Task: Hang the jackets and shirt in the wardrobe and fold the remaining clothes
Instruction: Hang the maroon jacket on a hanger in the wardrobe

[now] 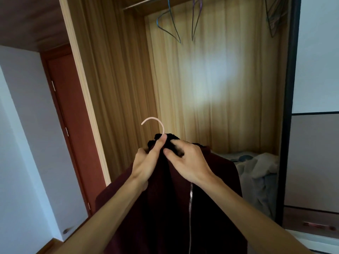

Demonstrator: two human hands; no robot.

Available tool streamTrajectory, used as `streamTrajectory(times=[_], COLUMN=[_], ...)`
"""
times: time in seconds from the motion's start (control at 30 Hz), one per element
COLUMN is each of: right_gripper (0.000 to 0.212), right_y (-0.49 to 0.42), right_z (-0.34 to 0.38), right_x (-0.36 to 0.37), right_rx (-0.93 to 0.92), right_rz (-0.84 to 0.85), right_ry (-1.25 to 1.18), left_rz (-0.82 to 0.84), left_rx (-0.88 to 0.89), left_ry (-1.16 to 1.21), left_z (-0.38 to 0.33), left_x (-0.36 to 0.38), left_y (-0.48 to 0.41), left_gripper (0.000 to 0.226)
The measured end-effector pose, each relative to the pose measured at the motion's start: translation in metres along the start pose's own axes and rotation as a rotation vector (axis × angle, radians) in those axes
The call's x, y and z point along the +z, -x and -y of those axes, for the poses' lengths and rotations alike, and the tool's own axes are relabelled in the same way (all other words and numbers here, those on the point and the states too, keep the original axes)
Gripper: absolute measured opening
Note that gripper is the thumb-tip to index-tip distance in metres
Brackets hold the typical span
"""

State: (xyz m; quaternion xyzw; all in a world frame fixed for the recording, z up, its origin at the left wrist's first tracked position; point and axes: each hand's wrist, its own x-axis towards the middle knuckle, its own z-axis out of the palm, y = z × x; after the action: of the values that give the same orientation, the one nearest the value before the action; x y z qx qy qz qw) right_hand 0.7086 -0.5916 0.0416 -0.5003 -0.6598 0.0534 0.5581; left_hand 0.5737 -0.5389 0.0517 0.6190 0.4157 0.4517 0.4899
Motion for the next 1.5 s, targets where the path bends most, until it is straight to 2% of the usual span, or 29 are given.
streamTrajectory(times=[0.1, 0.13, 0.2, 0.27, 0.3, 0.33, 0.37, 0.43, 0.5, 0.6, 0.73, 0.87, 0.97, 1.03, 1.1, 1.27, 1.4, 1.5], right_gripper=[0.011, 0.015, 0.035, 0.033, 0.034, 0.040, 0.050, 0.064, 0.056, 0.038, 0.028, 0.042, 0.041, 0.034, 0.027, 0.030, 0.036, 0.044], right_y=[0.000, -0.001, -0.001, -0.001, -0.002, -0.005, -0.007, -0.009, -0.012, -0.021, -0.035, -0.059, -0.081, -0.096, -0.109, -0.145, -0.177, -0.208], right_z=[-0.004, -0.005, -0.005, -0.009, -0.015, -0.023, -0.030, -0.041, -0.047, -0.050, -0.039, -0.028, -0.014, -0.001, 0.012, 0.040, 0.059, 0.067], right_x=[-0.007, -0.012, -0.027, -0.049, -0.063, -0.079, -0.096, -0.118, -0.120, -0.109, -0.105, -0.103, -0.104, -0.101, -0.092, -0.063, -0.035, -0.003], right_rx=[-0.020, -0.019, -0.064, -0.159, -0.183, -0.155, -0.060, 0.201, 0.295, 0.232, 0.354, 0.442, 0.440, 0.407, 0.372, 0.338, 0.285, 0.234], right_rz=[0.173, 0.225, 0.255, 0.118, 0.013, -0.054, -0.045, 0.122, 0.250, 0.234, 0.009, -0.237, -0.377, -0.434, -0.457, -0.478, -0.467, -0.472], right_ry=[0.048, 0.046, 0.005, 0.014, 0.115, 0.234, 0.325, 0.286, 0.156, -0.003, -0.438, -0.623, -0.713, -0.724, -0.700, -0.611, -0.601, -0.536], left_rz=[-0.208, -0.266, -0.331, -0.341, -0.331, -0.318, -0.302, -0.271, -0.237, -0.188, -0.154, -0.205, -0.258, -0.299, -0.268, 0.084, 0.115, 0.088], left_rx=[0.015, 0.030, 0.078, 0.126, 0.142, 0.156, 0.172, 0.193, 0.224, 0.281, 0.349, 0.498, 0.559, 0.582, 0.539, 0.328, 0.372, 0.447], left_ry=[-0.053, -0.083, -0.142, -0.155, -0.134, -0.107, -0.075, -0.026, -0.014, -0.033, -0.260, -0.521, -0.578, -0.564, -0.508, -0.307, -0.325, -0.385], left_z=[-0.015, -0.020, -0.028, -0.035, -0.040, -0.045, -0.051, -0.063, -0.074, -0.087, -0.101, -0.099, -0.092, -0.089, -0.091, -0.115, -0.132, -0.139], left_x=[0.007, 0.008, 0.009, 0.007, 0.004, 0.001, -0.003, -0.009, -0.012, -0.010, -0.013, -0.026, -0.038, -0.043, -0.043, -0.040, -0.066, -0.088], left_y=[-0.011, -0.014, -0.020, -0.026, -0.028, -0.032, -0.034, -0.038, -0.040, -0.049, -0.072, -0.100, -0.118, -0.130, -0.136, -0.158, -0.202, -0.232], left_gripper=[0.079, 0.085, 0.088, 0.084, 0.084, 0.084, 0.086, 0.089, 0.089, 0.081, 0.071, 0.062, 0.063, 0.067, 0.074, 0.113, 0.134, 0.126])
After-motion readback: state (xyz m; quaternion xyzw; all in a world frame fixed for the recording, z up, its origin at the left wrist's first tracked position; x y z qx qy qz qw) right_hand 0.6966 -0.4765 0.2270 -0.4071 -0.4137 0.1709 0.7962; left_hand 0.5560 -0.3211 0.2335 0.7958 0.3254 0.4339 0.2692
